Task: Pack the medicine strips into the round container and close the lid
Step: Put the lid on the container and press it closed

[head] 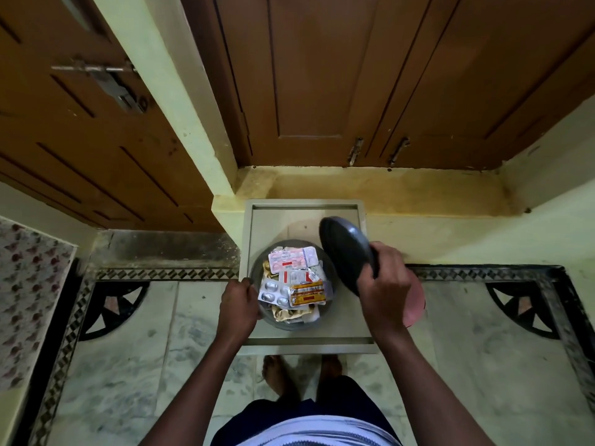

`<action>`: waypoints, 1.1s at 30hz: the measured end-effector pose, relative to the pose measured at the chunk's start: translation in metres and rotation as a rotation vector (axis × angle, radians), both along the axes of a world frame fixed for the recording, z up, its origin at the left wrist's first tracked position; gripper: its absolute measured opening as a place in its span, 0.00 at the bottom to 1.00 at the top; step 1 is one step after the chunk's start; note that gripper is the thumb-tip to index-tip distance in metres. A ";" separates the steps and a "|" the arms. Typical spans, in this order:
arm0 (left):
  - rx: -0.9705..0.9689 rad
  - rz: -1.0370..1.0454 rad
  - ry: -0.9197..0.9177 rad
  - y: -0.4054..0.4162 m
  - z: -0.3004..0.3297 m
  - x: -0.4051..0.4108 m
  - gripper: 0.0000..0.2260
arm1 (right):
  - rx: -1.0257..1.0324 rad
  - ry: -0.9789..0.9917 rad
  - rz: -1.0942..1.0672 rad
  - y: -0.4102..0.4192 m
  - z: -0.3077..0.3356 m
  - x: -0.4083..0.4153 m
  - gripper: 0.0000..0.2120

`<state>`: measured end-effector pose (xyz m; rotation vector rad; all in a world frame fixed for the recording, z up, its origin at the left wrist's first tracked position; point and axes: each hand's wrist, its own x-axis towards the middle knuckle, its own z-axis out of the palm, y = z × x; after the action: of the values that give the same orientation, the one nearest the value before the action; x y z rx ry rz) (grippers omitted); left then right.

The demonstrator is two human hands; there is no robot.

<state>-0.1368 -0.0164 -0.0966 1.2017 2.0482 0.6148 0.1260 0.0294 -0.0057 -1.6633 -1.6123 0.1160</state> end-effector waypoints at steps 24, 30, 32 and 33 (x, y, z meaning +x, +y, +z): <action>-0.184 0.229 -0.864 0.070 0.106 0.073 0.09 | -0.049 -0.034 0.365 -0.025 -0.015 0.007 0.21; -0.333 -0.098 -0.781 0.081 0.129 0.039 0.09 | -0.597 0.254 0.172 0.020 0.029 0.014 0.22; -0.353 -0.113 -0.795 0.083 0.131 0.035 0.12 | -0.868 0.405 0.239 0.028 0.041 0.016 0.16; -0.331 -0.070 -0.801 0.083 0.132 0.035 0.12 | -0.934 0.500 0.256 0.030 0.043 0.017 0.13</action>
<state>-0.1020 0.0661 0.0352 0.6691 1.3493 0.5708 0.1431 0.0591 0.0370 -1.8242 -1.4281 1.4780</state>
